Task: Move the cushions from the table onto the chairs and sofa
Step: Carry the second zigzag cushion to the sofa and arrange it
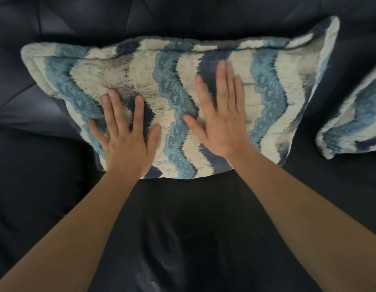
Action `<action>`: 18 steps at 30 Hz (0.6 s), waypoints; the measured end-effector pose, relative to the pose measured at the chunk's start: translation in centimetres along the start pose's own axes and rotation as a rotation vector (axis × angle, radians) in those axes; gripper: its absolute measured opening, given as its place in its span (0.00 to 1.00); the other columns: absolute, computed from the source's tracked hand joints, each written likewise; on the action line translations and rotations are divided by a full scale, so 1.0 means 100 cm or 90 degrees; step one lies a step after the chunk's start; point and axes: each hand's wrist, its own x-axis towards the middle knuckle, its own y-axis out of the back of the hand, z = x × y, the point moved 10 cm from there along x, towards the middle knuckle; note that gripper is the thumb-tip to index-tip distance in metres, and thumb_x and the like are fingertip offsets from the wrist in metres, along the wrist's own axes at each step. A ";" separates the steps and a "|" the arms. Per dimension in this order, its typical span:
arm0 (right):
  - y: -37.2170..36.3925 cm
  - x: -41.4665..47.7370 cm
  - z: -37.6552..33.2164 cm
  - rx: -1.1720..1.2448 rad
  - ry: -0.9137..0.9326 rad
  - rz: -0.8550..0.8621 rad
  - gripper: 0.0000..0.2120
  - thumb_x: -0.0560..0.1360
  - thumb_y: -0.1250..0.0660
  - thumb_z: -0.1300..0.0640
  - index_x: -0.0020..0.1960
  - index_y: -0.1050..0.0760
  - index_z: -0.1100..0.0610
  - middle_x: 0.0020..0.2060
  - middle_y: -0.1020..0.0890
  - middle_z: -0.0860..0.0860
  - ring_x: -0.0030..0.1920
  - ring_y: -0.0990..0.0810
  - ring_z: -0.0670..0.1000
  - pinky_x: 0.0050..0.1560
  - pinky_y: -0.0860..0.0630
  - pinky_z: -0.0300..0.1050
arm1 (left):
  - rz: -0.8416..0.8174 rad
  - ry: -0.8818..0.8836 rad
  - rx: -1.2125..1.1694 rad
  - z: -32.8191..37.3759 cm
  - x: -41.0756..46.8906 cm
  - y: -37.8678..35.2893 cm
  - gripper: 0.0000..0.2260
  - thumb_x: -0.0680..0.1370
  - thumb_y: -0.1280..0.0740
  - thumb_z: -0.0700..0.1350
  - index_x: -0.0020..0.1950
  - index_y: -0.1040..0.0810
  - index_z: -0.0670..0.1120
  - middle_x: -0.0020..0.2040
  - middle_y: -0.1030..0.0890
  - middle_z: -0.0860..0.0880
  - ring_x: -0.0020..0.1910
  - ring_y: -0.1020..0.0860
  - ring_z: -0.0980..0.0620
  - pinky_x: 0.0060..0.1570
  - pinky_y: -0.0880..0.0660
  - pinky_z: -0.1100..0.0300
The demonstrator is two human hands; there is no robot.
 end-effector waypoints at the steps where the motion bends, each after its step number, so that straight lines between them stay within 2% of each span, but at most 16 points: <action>1: 0.009 -0.013 0.005 0.007 -0.014 0.029 0.41 0.81 0.39 0.36 0.83 0.54 0.54 0.80 0.52 0.68 0.82 0.53 0.63 0.80 0.52 0.65 | -0.001 0.005 -0.003 0.000 -0.001 -0.001 0.31 0.85 0.52 0.62 0.84 0.56 0.52 0.83 0.58 0.36 0.83 0.59 0.37 0.75 0.56 0.27; 2: 0.015 -0.029 0.016 -0.004 -0.042 0.039 0.45 0.80 0.39 0.35 0.83 0.62 0.53 0.81 0.59 0.62 0.82 0.59 0.60 0.80 0.54 0.66 | 0.000 0.010 -0.003 -0.001 -0.002 -0.002 0.31 0.85 0.53 0.62 0.84 0.56 0.52 0.83 0.58 0.35 0.83 0.59 0.37 0.75 0.56 0.27; 3: 0.016 -0.044 0.033 -0.026 -0.077 0.029 0.47 0.80 0.39 0.34 0.83 0.65 0.53 0.80 0.63 0.61 0.82 0.62 0.60 0.80 0.54 0.68 | 0.001 0.012 0.001 -0.002 -0.003 -0.003 0.31 0.85 0.53 0.62 0.84 0.56 0.51 0.83 0.58 0.35 0.83 0.59 0.37 0.75 0.56 0.27; 4: 0.015 -0.057 0.052 -0.055 -0.114 0.003 0.47 0.79 0.39 0.33 0.83 0.62 0.54 0.80 0.61 0.65 0.82 0.59 0.62 0.79 0.52 0.69 | 0.004 0.011 0.004 -0.002 -0.003 -0.004 0.31 0.85 0.52 0.62 0.84 0.56 0.51 0.83 0.58 0.35 0.83 0.58 0.36 0.75 0.57 0.26; 5: 0.012 -0.064 0.069 -0.084 -0.149 -0.025 0.46 0.79 0.40 0.32 0.82 0.57 0.57 0.79 0.55 0.72 0.82 0.53 0.67 0.78 0.49 0.71 | 0.009 0.007 0.005 -0.001 -0.003 -0.006 0.31 0.86 0.51 0.61 0.84 0.55 0.51 0.83 0.58 0.35 0.83 0.58 0.36 0.74 0.57 0.26; 7: 0.001 -0.066 0.089 -0.120 -0.188 -0.074 0.44 0.80 0.43 0.30 0.80 0.49 0.61 0.76 0.45 0.77 0.79 0.45 0.72 0.78 0.47 0.70 | 0.029 0.005 0.011 0.004 -0.002 -0.007 0.31 0.86 0.48 0.61 0.84 0.54 0.50 0.83 0.55 0.33 0.82 0.56 0.34 0.74 0.57 0.26; 10: 0.003 -0.067 0.082 -0.100 -0.220 -0.038 0.44 0.80 0.41 0.32 0.80 0.44 0.65 0.75 0.43 0.78 0.78 0.44 0.74 0.78 0.48 0.70 | 0.108 0.018 0.001 0.010 -0.011 0.006 0.31 0.85 0.45 0.60 0.84 0.49 0.47 0.80 0.48 0.27 0.81 0.49 0.30 0.75 0.53 0.27; 12: 0.011 -0.096 0.076 -0.030 -0.318 0.005 0.45 0.79 0.39 0.33 0.80 0.44 0.66 0.76 0.45 0.77 0.79 0.46 0.74 0.78 0.49 0.71 | 0.156 0.057 -0.087 0.007 -0.038 0.011 0.35 0.84 0.40 0.61 0.83 0.49 0.44 0.78 0.49 0.24 0.80 0.50 0.27 0.76 0.53 0.31; 13: 0.010 -0.119 0.073 0.016 -0.391 0.001 0.47 0.79 0.39 0.32 0.81 0.47 0.66 0.77 0.49 0.76 0.80 0.49 0.73 0.78 0.51 0.71 | 0.149 0.099 -0.156 0.003 -0.055 0.005 0.39 0.83 0.38 0.62 0.83 0.52 0.43 0.78 0.52 0.24 0.80 0.52 0.27 0.78 0.54 0.33; 15: -0.004 -0.164 0.065 0.110 -0.525 -0.053 0.51 0.77 0.41 0.29 0.83 0.56 0.63 0.80 0.57 0.71 0.81 0.57 0.69 0.78 0.54 0.70 | 0.065 0.230 -0.317 -0.005 -0.086 -0.025 0.46 0.80 0.39 0.68 0.83 0.59 0.43 0.80 0.61 0.28 0.82 0.59 0.33 0.79 0.57 0.40; 16: -0.015 -0.177 0.062 0.137 -0.562 -0.084 0.52 0.77 0.44 0.27 0.83 0.59 0.61 0.80 0.60 0.69 0.82 0.60 0.68 0.79 0.56 0.69 | 0.007 0.288 -0.378 -0.005 -0.095 -0.046 0.49 0.77 0.41 0.71 0.83 0.62 0.45 0.81 0.64 0.32 0.82 0.61 0.36 0.79 0.59 0.41; 18: -0.038 -0.178 0.067 0.162 -0.577 -0.132 0.52 0.76 0.48 0.25 0.83 0.63 0.58 0.81 0.62 0.66 0.82 0.63 0.66 0.79 0.60 0.67 | -0.097 0.323 -0.426 -0.001 -0.091 -0.081 0.52 0.74 0.42 0.74 0.82 0.67 0.49 0.82 0.68 0.38 0.82 0.65 0.40 0.79 0.60 0.39</action>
